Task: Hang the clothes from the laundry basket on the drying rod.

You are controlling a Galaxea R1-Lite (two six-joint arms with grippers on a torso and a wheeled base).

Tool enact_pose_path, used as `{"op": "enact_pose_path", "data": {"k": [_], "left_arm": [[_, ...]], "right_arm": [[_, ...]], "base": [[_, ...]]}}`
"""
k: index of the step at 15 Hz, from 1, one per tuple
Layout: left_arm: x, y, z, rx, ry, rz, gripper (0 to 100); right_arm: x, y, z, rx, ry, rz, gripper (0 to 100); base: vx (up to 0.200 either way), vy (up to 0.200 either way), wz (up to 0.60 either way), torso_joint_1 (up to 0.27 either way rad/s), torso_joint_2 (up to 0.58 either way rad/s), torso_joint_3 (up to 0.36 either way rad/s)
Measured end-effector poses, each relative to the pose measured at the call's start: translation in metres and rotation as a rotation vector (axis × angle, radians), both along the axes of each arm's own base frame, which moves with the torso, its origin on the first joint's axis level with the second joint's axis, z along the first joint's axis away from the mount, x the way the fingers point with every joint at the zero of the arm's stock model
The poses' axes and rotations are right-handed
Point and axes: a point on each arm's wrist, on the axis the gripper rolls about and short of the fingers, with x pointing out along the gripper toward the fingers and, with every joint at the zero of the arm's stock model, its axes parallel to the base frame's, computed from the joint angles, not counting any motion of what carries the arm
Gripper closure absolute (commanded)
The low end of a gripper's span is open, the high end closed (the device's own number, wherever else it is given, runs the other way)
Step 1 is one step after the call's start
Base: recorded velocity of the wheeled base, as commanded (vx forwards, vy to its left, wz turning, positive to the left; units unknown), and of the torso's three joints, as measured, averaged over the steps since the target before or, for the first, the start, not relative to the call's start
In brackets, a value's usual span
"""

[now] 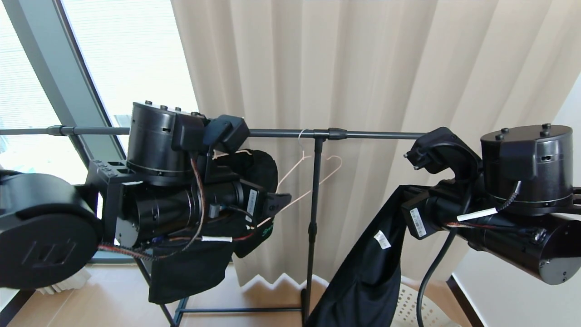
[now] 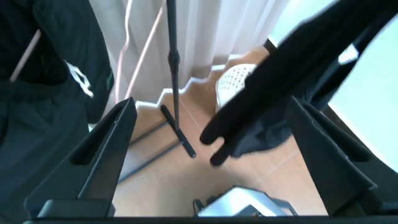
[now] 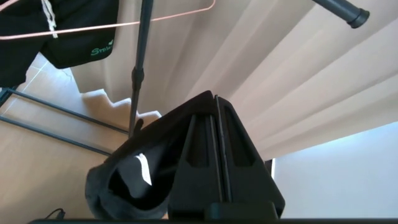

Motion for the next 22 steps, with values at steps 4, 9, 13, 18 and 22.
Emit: {"op": "enact_pose_path", "data": {"k": [4, 9, 13, 18, 22], "left_arm": [[0.035, 0.004, -0.001, 0.01, -0.029, -0.061, 0], [0.092, 0.0, -0.024, 0.008, -0.051, -0.088, 0], [0.126, -0.009, -0.054, -0.017, -0.045, -0.07, 0], [0.136, -0.01, -0.086, -0.146, -0.036, -0.01, 0], [0.135, -0.007, -0.101, -0.16, -0.036, 0.005, 0]], "right_arm": [[-0.003, 0.007, -0.004, -0.011, 0.012, 0.027, 100], [-0.002, 0.009, -0.008, -0.02, 0.022, 0.03, 100], [-0.001, 0.01, -0.013, -0.031, 0.035, 0.029, 100], [-0.001, 0.01, -0.014, -0.034, 0.039, 0.031, 100], [0.0, 0.012, -0.018, -0.041, 0.048, 0.032, 100]], "base": [[0.0, 0.0, 0.0, 0.0, 0.0, 0.0], [0.0, 0.0, 0.0, 0.0, 0.0, 0.0], [0.0, 0.0, 0.0, 0.0, 0.0, 0.0], [0.0, 0.0, 0.0, 0.0, 0.0, 0.0], [0.0, 0.0, 0.0, 0.0, 0.0, 0.0]]}}
